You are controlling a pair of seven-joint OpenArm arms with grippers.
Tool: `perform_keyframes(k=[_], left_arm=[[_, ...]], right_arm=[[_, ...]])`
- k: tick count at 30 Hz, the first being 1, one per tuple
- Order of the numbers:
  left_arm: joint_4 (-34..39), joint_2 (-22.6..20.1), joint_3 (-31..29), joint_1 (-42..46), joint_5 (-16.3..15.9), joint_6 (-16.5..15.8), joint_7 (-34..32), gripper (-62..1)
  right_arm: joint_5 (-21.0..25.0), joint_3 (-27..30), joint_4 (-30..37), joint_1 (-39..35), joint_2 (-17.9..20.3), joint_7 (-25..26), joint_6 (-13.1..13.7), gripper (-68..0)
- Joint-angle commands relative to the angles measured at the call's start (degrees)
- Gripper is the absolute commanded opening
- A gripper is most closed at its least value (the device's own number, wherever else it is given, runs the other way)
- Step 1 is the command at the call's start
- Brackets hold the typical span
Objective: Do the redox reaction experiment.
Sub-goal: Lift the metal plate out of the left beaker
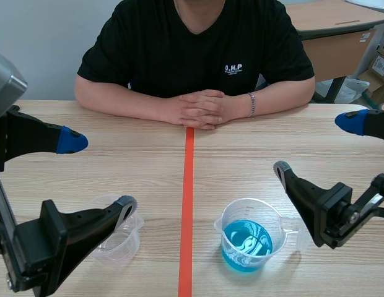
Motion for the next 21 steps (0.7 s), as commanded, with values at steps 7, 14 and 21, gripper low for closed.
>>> perform_keyframes(k=[7,14,21], left_arm=[[0.7,0.2,0.0,-0.2,-0.4,-0.2,-0.8,1.4],[0.7,0.2,0.0,-0.2,-0.4,-0.2,-0.7,1.4],[0.7,0.1,-0.1,0.0,-0.3,-0.2,2.3,1.4]], right_arm=[[0.4,0.0,1.2,0.5,0.6,0.9,0.0,0.4],[0.4,0.0,1.2,0.5,0.6,0.9,0.0,0.4],[0.4,0.0,1.2,0.5,0.6,0.9,0.0,0.4]])
